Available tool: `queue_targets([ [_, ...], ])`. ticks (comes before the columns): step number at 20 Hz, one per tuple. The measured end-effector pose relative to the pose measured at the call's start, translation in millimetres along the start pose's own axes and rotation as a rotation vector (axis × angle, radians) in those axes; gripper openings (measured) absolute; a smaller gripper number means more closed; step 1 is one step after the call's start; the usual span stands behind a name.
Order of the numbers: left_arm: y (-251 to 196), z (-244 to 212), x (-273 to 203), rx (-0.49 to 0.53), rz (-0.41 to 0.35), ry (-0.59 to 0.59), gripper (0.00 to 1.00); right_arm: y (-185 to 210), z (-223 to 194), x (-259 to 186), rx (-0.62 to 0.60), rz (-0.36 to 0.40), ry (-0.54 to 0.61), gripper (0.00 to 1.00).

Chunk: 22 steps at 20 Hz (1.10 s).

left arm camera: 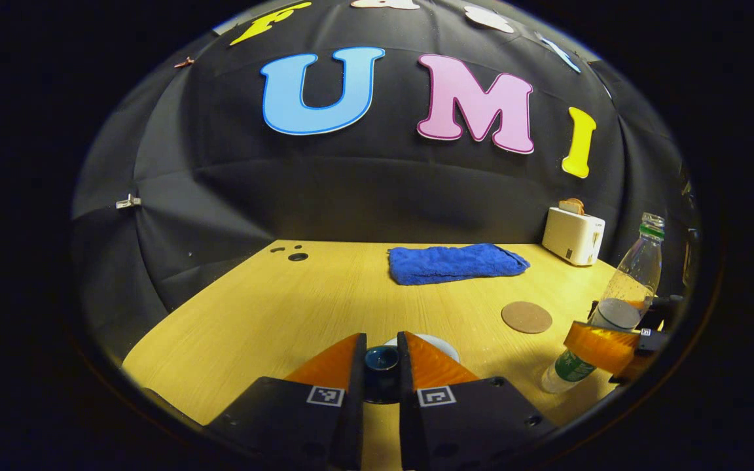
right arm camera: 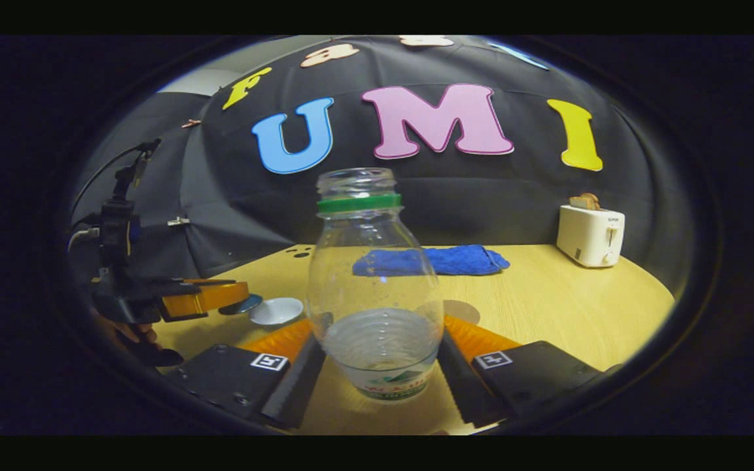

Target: Open the teacup lid with one hand, grasp the water bottle and pour water into the teacup with the other hand; after pouring, place the water bottle on the coaster and then close the teacup lid.

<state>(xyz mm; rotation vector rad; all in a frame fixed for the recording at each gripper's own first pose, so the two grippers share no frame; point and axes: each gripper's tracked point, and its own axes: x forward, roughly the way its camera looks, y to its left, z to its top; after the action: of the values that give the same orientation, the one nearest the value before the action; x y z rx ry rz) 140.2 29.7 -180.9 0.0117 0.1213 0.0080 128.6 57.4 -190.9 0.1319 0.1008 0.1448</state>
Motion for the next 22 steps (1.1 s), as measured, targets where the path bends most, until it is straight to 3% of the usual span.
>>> queue_targets([
  [1, 1, 0, -1, -0.006, 0.003, 0.002, 0.27, -1, 0, 0, 0.000, -0.004, -0.003, 0.87],
  [2, 1, -1, -1, -0.013, 0.005, 0.003, 0.26, -3, -2, 1, 0.003, -0.013, 0.005, 0.77],
  [3, 2, -2, -3, -0.015, 0.008, 0.005, 0.22, -3, -1, 0, 0.003, -0.022, 0.010, 0.80],
  [4, 4, -3, -4, -0.015, 0.014, 0.006, 0.27, -6, -1, 4, -0.003, -0.034, 0.018, 0.79],
  [7, 9, 0, -8, -0.017, 0.028, 0.001, 0.27, -3, -2, 3, -0.010, -0.034, 0.044, 0.78],
  [12, 18, 6, -17, -0.032, 0.053, -0.011, 0.23, 6, 5, 1, -0.056, 0.001, 0.068, 0.71],
  [17, 33, 14, -32, -0.051, 0.089, -0.031, 0.27, 19, 26, 9, -0.081, 0.053, 0.046, 0.71],
  [19, 40, 17, -38, -0.061, 0.104, -0.035, 0.26, 17, 31, 19, -0.137, 0.055, 0.059, 0.71],
  [20, 44, 18, -42, -0.064, 0.114, -0.037, 0.23, 15, 33, 24, -0.187, 0.051, 0.065, 0.67],
  [22, 53, 19, -50, -0.084, 0.130, -0.042, 0.26, 2, 41, 35, -0.324, 0.016, 0.067, 0.71],
])
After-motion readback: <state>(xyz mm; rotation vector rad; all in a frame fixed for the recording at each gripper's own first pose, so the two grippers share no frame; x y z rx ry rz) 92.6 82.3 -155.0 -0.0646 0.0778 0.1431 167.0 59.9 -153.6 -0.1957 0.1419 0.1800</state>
